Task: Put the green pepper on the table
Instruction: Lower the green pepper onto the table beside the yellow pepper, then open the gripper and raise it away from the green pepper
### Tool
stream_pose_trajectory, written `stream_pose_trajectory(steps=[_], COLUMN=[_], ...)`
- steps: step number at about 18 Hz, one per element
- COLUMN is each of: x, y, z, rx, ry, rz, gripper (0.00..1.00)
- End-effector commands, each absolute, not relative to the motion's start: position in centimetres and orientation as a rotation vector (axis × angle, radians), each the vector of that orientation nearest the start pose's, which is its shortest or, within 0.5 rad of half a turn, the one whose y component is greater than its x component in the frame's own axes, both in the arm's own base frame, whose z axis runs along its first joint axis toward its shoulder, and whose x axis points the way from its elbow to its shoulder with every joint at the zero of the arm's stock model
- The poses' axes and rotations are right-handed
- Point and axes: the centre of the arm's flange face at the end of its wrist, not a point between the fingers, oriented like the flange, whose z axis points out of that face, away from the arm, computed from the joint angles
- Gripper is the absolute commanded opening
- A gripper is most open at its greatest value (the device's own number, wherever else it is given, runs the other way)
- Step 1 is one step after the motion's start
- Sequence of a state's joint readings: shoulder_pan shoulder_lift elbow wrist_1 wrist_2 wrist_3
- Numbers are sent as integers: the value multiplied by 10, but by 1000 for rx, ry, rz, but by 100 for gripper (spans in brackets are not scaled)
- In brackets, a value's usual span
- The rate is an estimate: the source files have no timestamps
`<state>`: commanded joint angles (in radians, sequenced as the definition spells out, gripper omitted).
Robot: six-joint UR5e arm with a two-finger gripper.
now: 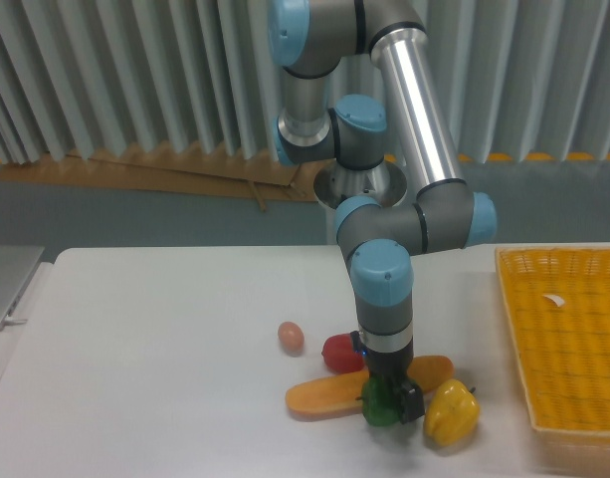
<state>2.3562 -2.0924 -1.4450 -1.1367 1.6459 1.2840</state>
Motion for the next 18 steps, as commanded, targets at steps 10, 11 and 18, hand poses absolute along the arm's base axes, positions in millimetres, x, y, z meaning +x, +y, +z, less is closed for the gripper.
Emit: stream_pose_trajectory(steps=[10,11,18], x=[-375,-374,-368], y=[561,562,558], z=[320,321,357], rx=[-3062,-3060,-3026], ry=[643,645,613], rz=[137,137,204], gripper=[100,100,100])
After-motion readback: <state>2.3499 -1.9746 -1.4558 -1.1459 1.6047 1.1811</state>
